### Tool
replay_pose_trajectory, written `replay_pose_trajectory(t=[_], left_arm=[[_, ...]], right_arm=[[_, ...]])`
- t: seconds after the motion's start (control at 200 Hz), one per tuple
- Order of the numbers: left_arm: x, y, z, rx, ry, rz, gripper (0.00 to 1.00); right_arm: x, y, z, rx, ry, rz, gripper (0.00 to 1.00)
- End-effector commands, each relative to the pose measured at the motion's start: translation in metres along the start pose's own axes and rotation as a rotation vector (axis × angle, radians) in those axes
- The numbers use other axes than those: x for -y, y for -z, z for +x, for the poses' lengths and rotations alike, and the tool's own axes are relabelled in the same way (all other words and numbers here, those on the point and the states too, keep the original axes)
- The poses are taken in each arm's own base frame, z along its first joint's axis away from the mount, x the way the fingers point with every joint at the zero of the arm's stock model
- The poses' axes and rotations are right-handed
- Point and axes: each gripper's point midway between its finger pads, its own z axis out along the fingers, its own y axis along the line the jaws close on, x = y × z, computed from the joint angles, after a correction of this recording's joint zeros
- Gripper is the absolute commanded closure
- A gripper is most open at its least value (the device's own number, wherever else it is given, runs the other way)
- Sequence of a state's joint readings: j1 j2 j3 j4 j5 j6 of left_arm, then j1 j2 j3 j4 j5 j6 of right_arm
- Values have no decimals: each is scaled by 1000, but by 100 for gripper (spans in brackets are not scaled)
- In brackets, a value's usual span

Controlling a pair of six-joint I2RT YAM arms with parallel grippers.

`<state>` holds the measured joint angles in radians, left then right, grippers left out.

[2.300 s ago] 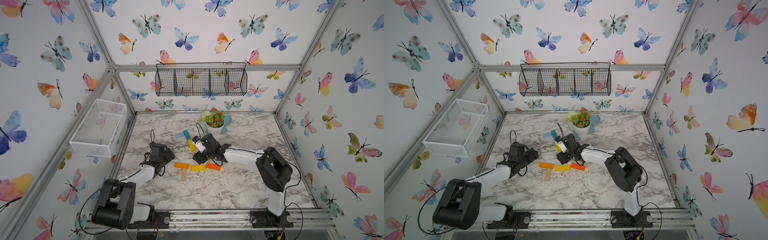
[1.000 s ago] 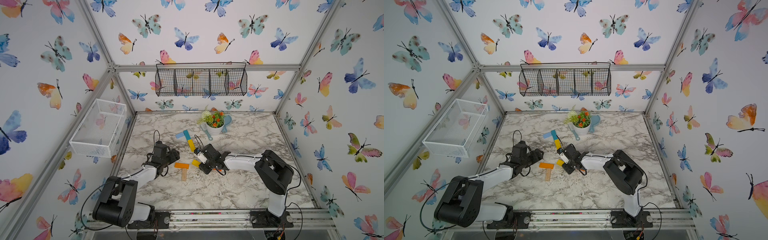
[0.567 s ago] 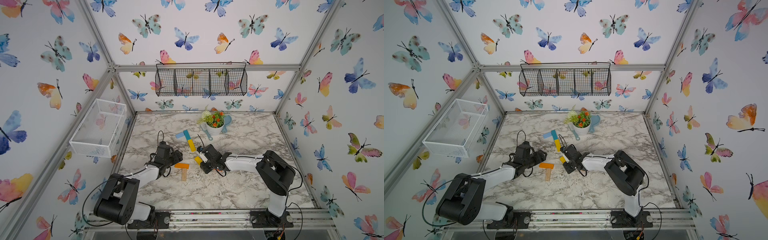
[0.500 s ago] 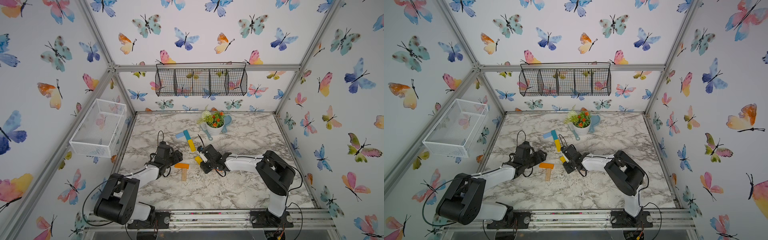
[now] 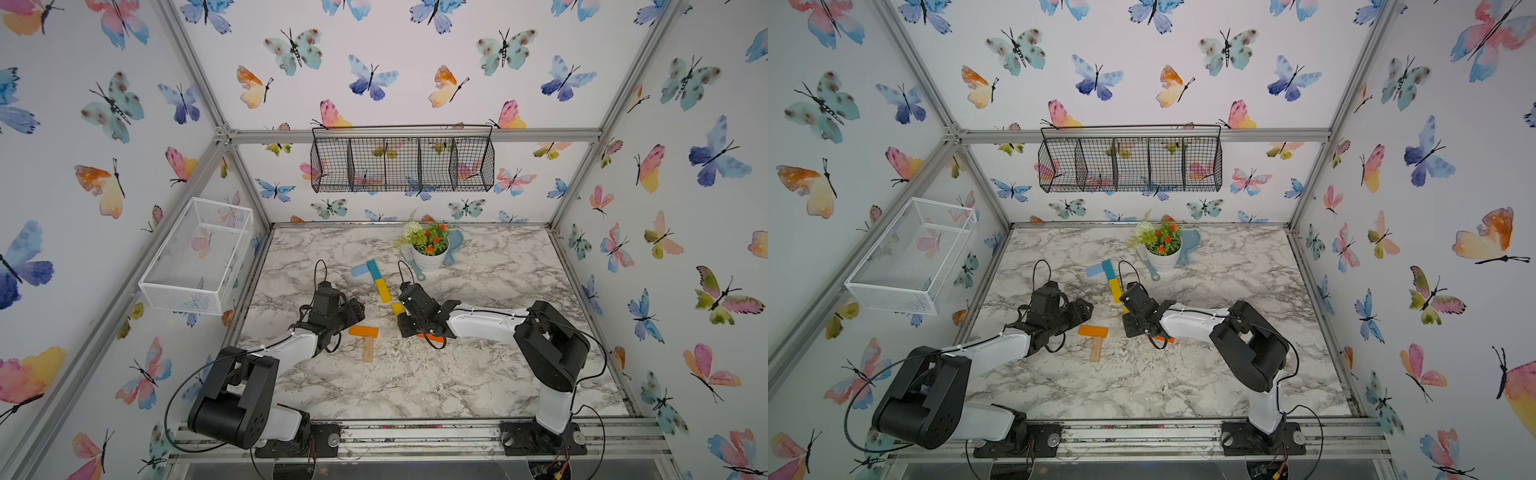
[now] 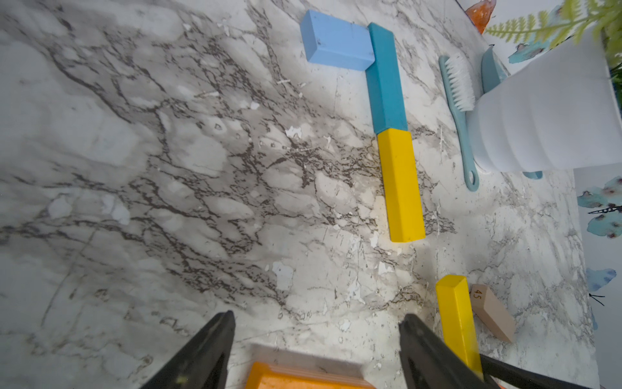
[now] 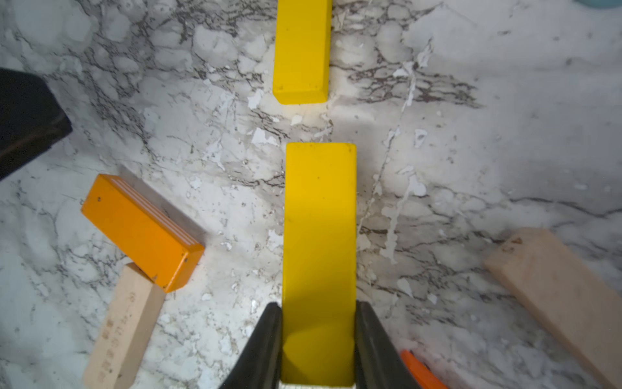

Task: Assemble a giraffe with building blocks
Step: Assemble the building block at the center of the board.

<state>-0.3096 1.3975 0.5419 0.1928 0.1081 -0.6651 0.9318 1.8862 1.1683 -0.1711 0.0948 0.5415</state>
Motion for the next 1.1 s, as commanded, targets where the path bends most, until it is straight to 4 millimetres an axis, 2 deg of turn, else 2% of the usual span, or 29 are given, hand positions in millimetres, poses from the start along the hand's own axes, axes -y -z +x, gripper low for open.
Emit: replay_pose_trajectory(t=[0.0,0.426,1.096], left_arm=[[1,0,-6,16,-16,-14,19],[1,2,-7,23,-13,-14,19],[0,4,-9,32,-15,-23,19]], right_arm=[[-1,-4,-1,-7,-44,56,93],[-10,-19,9,-41,-47,84,93],[-11,-31,-1,-23,-41,113,91]])
